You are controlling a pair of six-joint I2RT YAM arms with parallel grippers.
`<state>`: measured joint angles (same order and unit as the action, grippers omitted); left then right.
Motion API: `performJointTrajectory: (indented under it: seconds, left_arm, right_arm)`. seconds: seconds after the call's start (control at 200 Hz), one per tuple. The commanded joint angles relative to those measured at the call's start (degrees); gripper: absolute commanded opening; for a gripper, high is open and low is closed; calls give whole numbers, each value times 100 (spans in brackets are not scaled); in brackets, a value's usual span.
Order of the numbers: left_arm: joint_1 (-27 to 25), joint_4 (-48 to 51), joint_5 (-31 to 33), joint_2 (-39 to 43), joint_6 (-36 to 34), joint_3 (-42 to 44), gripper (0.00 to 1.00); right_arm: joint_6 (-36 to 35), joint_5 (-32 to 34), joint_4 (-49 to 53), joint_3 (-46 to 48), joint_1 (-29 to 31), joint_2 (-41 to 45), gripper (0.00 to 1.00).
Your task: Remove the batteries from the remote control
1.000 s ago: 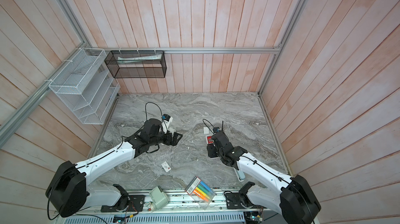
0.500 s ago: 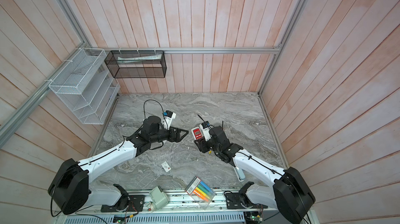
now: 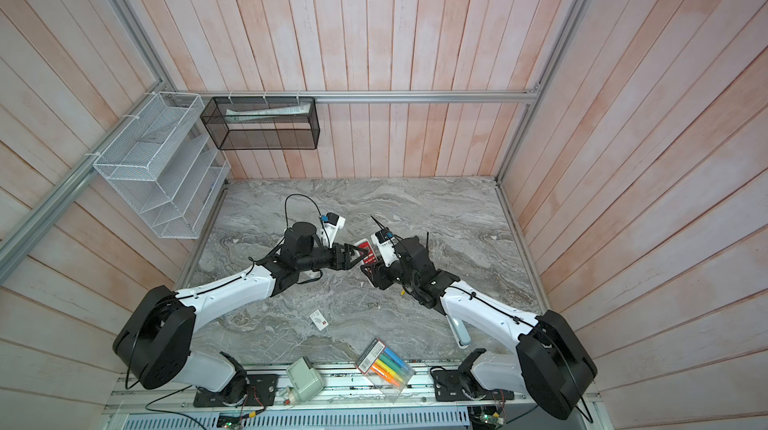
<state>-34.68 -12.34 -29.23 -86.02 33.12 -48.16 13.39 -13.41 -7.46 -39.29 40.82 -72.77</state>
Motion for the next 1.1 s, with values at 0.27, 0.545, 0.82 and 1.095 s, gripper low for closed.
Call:
performJointTrajectory:
  seconds: [0.27,0.545,0.82,1.095]
  left_arm:
    - [-4,-89,66,-135,339,-312,56]
    - [22,54,84,-178,506,-306,42]
    - [57,-6,-36,-240,675,-327,25]
    - [72,-48,-91,-193,737,-308,16]
  right_arm:
    - [-296,772,-114,-481,403,-438,34]
    - [-406,1107,-226,-492,495,-466,34]
    - [-495,1105,-353,-490,514,-509,34]
    - [-548,1003,-420,-545,515,-571,37]
